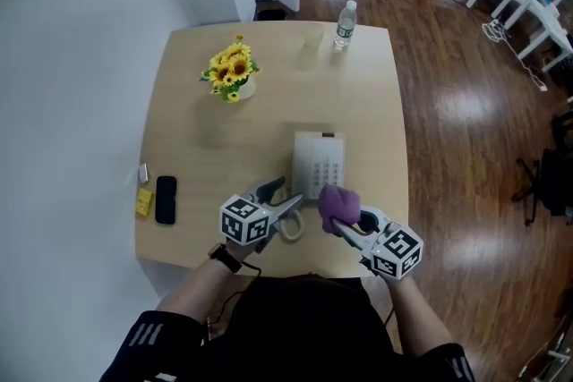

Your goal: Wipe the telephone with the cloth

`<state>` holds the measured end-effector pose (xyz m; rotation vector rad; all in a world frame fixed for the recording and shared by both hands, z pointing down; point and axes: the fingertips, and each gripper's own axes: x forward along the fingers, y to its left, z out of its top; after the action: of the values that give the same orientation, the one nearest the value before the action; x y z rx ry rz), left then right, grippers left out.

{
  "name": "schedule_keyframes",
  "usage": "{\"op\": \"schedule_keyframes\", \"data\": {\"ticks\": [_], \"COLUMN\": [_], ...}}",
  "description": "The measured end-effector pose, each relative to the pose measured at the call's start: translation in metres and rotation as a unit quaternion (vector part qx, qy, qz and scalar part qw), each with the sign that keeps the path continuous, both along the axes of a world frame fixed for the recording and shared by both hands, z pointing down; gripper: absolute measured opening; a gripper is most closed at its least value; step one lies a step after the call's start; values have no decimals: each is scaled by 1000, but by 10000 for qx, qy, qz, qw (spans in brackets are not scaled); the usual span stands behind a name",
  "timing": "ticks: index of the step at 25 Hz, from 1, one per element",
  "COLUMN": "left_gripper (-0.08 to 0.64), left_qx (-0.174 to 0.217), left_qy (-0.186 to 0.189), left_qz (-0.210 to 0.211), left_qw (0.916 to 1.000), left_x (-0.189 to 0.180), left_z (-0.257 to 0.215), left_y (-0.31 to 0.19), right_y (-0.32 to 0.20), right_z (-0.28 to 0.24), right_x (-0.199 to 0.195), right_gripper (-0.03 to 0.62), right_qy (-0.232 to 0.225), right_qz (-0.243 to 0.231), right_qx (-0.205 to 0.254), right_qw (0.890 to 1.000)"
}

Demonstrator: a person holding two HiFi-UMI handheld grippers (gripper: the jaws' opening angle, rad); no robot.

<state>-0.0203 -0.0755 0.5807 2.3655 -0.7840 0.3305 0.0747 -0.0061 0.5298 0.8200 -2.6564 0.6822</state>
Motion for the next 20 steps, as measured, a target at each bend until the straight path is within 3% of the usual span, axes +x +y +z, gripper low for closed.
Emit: {"op": "schedule_keyframes", "data": {"ticks": [2, 6, 11, 20], "left_gripper": [264, 264, 267, 265], "left_qx": [185, 455, 468, 601], "left_qy": [260, 139, 579, 661], "left_qz": [311, 697, 592, 412], "left_qw": [9990, 9964, 9955, 9951], "left_x": [-11, -30, -34, 3], "left_z": [-14, -27, -53, -65], "left_y": [19, 40, 65, 124], "right_y": [2, 10, 30, 95], "right_z": [-2, -12, -22, -26], "right_x": [-8, -17, -18, 9], "right_gripper": [133, 132, 132, 132], "right_qy": [-46, -98, -143, -159], "right_qz": [93, 277, 284, 132], "right_qx": [-8, 92, 84, 110], "right_qw": [9999, 9995, 9995, 9997]}}
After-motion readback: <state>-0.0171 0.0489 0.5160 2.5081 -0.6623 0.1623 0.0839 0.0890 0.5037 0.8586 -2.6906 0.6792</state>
